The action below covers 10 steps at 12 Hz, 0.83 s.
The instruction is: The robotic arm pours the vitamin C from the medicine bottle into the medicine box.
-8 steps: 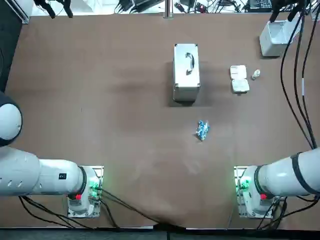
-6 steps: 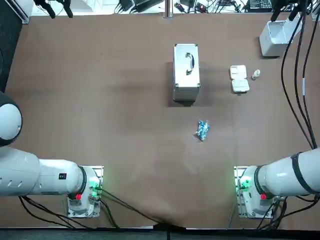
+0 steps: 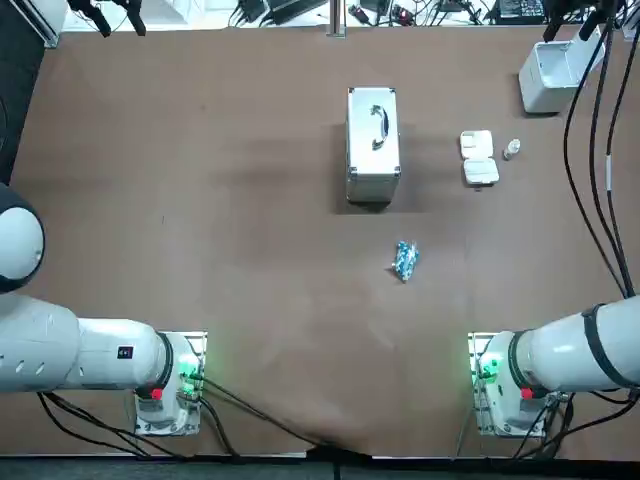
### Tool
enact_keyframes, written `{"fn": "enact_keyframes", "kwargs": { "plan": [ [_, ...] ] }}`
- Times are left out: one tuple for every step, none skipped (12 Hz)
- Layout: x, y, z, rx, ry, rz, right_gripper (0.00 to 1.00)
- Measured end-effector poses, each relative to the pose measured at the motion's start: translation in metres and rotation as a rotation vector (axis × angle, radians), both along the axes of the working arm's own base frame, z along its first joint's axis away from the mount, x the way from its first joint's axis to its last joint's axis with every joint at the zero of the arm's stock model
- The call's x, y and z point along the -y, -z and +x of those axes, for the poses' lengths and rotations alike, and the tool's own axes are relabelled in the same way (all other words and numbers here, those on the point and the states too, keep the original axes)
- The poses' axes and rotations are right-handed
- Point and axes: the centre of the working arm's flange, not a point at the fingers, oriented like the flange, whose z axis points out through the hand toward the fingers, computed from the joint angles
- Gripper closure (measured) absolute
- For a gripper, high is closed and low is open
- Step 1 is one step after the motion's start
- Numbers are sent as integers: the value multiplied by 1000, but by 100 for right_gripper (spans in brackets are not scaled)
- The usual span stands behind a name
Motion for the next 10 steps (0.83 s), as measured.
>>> {"fn": "enact_keyframes", "kwargs": {
  "plan": [
    [0,0,0,0,0,1,0],
    [0,0,0,0,1,4,0],
    [0,2,-2,-20,1,12,0],
    [-2,4,-5,-44,-3,25,0],
    [-4,5,-7,-61,-7,45,0],
    [-5,5,-8,-66,-10,60,0],
    [-6,5,-8,-66,-11,66,0],
    [-5,5,-8,-66,-14,70,0],
    [-4,5,-8,-66,-20,73,0],
    [-2,5,-8,-64,-31,76,0]
  ]
}}
